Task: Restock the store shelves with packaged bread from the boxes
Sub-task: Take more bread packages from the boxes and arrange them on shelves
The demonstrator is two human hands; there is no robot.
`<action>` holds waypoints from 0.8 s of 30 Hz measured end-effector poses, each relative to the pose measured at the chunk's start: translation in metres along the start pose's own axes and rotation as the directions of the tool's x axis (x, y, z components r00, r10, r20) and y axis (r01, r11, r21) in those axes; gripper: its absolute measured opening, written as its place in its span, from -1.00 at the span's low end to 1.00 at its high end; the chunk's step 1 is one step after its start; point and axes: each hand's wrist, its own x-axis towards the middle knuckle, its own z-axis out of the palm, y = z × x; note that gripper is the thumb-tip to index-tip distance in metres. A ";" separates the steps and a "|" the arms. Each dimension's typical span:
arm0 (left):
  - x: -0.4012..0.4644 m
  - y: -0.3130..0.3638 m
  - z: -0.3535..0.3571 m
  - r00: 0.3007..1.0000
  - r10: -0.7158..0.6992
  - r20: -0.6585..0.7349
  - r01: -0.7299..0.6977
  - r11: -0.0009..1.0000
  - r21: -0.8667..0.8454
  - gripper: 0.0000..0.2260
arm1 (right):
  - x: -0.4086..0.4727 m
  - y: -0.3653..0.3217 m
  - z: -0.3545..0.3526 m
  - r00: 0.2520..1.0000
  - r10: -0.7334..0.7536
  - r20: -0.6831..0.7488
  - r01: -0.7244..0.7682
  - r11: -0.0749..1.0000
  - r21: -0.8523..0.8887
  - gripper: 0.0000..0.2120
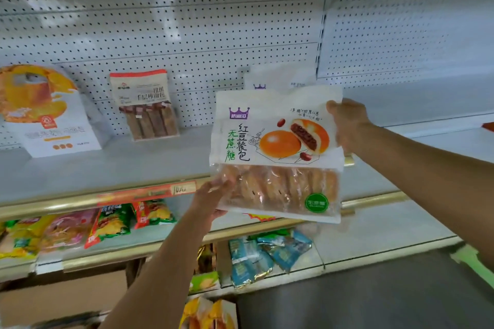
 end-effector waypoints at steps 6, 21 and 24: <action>0.045 0.011 0.043 0.998 -0.020 -0.051 0.024 0.997 0.067 -0.58 | 0.070 -0.003 -0.011 0.998 -0.028 0.047 0.030 0.998 -0.049 -0.95; 0.199 0.029 0.132 0.994 0.092 0.054 -0.102 0.972 0.211 -0.71 | 0.243 -0.019 0.022 0.999 -0.022 0.047 0.030 0.983 -0.180 -0.56; 0.243 -0.005 0.127 0.997 0.069 0.023 -0.072 0.976 0.206 -0.23 | 0.263 -0.011 0.028 0.997 -0.014 0.080 0.031 0.975 -0.221 -0.57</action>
